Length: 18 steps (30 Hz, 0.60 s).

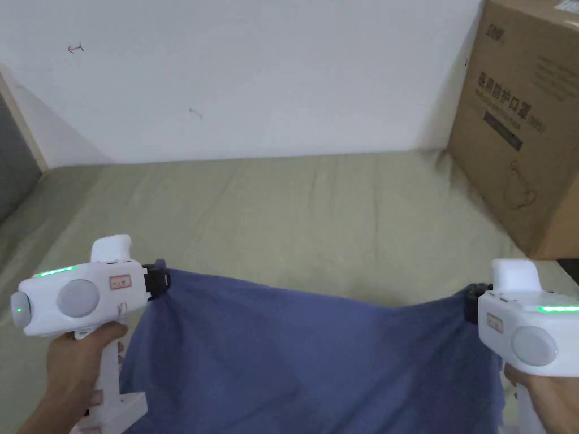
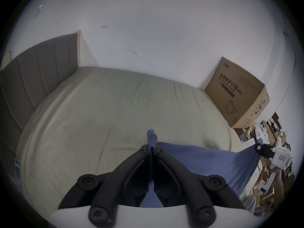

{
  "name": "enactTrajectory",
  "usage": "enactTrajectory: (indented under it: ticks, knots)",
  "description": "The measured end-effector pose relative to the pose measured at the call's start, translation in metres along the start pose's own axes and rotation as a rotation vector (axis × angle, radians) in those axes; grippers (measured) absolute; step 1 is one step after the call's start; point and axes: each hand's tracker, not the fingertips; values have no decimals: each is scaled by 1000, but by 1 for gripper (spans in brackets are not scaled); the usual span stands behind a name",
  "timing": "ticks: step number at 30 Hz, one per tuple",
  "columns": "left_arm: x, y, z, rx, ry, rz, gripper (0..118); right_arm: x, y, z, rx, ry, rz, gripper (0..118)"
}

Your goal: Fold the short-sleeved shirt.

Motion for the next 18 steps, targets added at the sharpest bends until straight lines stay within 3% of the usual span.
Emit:
enactTrajectory:
  ticks: [6, 18]
  knots:
    - [0, 67, 70, 185, 62, -57, 2, -19, 86, 51, 217, 50, 45, 4]
    - [12, 198, 176, 520, 147, -84, 2, -42, 239, 105, 567, 162, -8, 4]
